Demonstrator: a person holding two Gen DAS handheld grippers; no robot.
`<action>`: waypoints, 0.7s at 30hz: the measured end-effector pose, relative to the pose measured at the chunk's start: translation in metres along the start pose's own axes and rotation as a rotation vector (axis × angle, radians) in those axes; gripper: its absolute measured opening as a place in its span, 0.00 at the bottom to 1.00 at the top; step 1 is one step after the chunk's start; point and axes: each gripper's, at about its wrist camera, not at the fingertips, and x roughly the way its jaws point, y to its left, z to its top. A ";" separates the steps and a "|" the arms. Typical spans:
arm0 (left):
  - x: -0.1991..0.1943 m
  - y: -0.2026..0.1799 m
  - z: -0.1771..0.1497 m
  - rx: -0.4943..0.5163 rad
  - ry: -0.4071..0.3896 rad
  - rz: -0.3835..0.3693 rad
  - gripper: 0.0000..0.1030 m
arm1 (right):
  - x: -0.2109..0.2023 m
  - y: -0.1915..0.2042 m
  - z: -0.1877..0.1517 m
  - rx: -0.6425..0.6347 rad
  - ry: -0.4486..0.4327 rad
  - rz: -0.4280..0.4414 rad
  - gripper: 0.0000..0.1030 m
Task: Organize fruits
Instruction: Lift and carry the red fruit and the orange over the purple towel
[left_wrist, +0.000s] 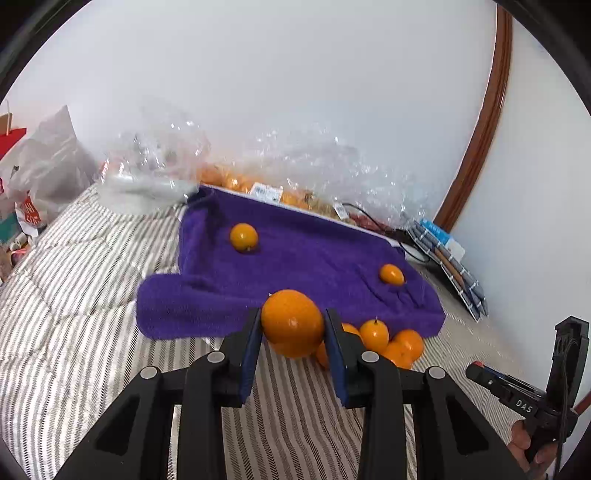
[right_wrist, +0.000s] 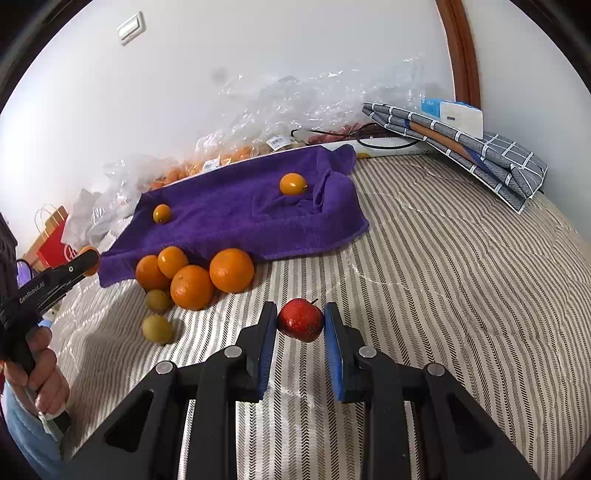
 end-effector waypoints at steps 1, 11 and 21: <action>-0.002 -0.001 0.002 0.006 -0.007 0.008 0.31 | -0.002 0.000 0.002 0.006 -0.002 0.008 0.25; -0.029 -0.021 0.053 0.048 -0.015 0.044 0.31 | -0.013 0.020 0.061 -0.066 -0.074 -0.047 0.25; 0.017 -0.012 0.104 0.023 -0.050 0.158 0.31 | 0.019 0.045 0.120 -0.090 -0.119 -0.017 0.25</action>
